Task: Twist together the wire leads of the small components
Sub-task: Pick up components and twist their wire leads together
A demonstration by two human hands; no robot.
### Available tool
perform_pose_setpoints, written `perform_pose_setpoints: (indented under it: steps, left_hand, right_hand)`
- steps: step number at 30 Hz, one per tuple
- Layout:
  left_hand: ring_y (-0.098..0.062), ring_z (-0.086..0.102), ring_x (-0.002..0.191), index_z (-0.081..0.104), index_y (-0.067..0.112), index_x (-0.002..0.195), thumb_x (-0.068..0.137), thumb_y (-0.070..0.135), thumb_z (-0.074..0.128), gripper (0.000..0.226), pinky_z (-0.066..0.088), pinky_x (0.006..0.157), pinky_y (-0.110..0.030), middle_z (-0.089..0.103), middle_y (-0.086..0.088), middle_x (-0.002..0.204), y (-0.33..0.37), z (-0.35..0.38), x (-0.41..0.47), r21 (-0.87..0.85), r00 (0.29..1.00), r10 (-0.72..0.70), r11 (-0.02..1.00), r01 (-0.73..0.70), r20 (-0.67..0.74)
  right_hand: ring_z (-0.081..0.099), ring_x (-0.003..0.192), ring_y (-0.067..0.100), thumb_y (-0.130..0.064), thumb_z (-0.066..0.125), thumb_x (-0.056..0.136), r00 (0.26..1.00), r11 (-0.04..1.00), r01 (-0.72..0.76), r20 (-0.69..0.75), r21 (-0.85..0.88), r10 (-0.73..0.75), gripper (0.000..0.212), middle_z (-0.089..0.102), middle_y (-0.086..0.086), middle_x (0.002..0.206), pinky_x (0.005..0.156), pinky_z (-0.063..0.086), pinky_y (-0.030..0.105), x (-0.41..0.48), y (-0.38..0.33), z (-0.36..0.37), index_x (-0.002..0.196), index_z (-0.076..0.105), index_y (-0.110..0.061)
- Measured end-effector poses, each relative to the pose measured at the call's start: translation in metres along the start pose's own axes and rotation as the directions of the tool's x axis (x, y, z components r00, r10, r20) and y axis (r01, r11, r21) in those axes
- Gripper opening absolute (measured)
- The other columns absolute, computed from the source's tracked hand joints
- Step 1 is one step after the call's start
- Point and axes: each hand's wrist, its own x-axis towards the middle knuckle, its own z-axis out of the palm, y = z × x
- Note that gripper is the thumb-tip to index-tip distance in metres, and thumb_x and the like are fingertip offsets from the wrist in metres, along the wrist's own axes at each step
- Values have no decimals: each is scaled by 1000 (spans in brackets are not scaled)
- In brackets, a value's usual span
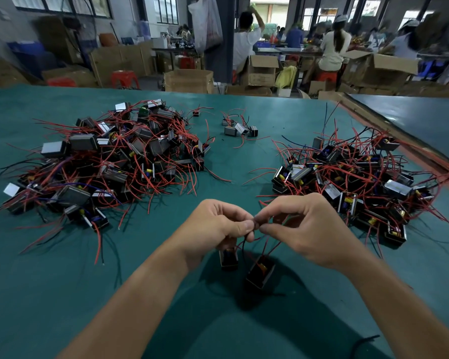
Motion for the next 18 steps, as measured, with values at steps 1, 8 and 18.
perform_pose_setpoints:
  steps: [1, 8, 18]
  left_hand:
    - [-7, 33, 37, 71, 11, 67, 87, -4, 61, 28, 27, 38, -13, 65, -4, 59, 0, -1, 0, -1, 1000, -6, 1000, 6, 5]
    - [-2, 41, 39, 73, 7, 75, 85, 0, 69, 13, 32, 41, -11, 69, -3, 60, -5, 1, 0, 66, 997, 75, 995, -74, -9]
    - [4, 45, 44, 75, 19, 71, 83, 7, 72, 17, 29, 48, -5, 57, 20, 51, -12, 8, -1, 610, 879, 476, 702, -368, -17]
  right_hand:
    - [65, 68, 13, -5, 79, 78, 1000, 1000, -9, -2, 6, 9, 18, 72, -9, 76, 64, 51, 23, 0, 0, 0, 82, 78, -23]
    - [48, 51, 0, -14, 74, 85, 996, 996, -94, -12, -10, 94, 16, 66, -1, 59, 51, 37, 16, 1, -1, 3, 70, 76, -18]
    - [45, 55, 0, -23, 66, 92, 976, 972, -204, 57, -120, 211, 22, 56, -14, 60, 55, 36, 18, 2, 13, 4, 70, 65, -24]
